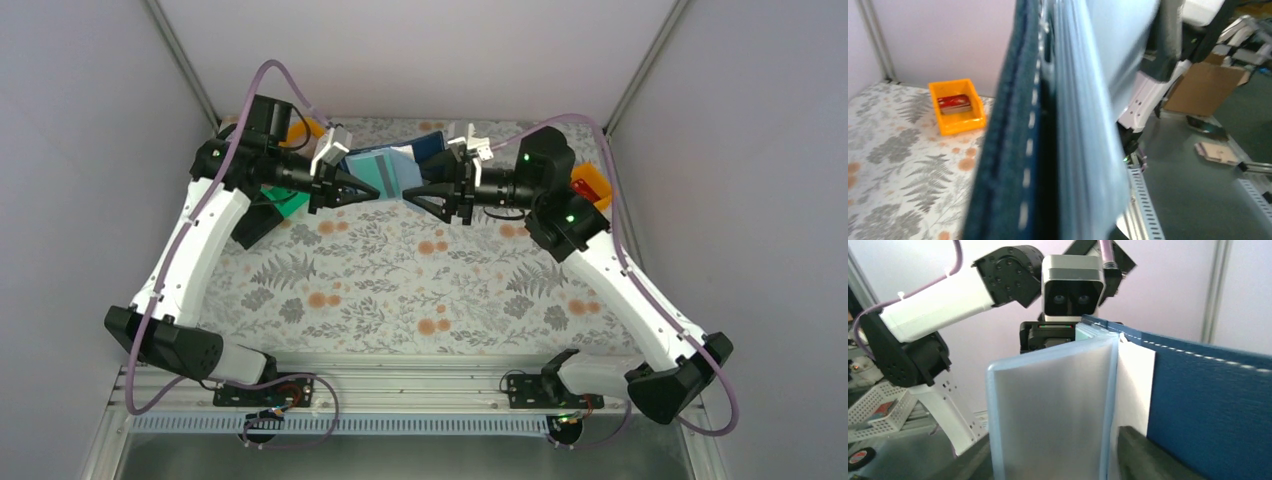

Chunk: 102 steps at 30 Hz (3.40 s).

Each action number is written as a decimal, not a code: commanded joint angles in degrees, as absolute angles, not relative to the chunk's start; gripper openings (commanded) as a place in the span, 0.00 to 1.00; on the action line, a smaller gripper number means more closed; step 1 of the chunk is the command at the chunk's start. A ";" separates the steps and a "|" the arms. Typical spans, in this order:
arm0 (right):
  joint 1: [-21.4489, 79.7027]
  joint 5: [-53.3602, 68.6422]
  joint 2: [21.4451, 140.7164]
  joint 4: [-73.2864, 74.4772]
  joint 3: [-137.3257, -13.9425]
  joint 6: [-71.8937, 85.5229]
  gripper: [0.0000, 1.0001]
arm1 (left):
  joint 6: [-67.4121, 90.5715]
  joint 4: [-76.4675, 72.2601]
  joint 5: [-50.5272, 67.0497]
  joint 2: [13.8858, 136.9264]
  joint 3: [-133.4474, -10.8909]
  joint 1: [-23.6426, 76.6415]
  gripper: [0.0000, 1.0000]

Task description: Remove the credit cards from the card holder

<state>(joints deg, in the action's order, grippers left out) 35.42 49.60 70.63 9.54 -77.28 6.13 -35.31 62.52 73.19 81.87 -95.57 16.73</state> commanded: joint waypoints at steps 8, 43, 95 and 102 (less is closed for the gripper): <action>34.26 55.48 67.83 23.12 -83.89 -4.15 0.57 | -33.22 58.51 62.59 77.65 -97.63 16.78 0.02; 46.96 -6.16 75.34 29.48 -89.01 9.70 0.45 | -28.79 54.67 53.20 75.71 -91.12 16.60 0.02; 36.48 39.70 76.41 20.79 -83.02 5.17 0.04 | -36.45 61.29 61.58 72.70 -90.71 13.45 0.39; 34.89 50.27 76.59 24.03 -84.91 0.70 0.04 | -42.47 66.24 72.94 72.05 -92.02 9.63 0.40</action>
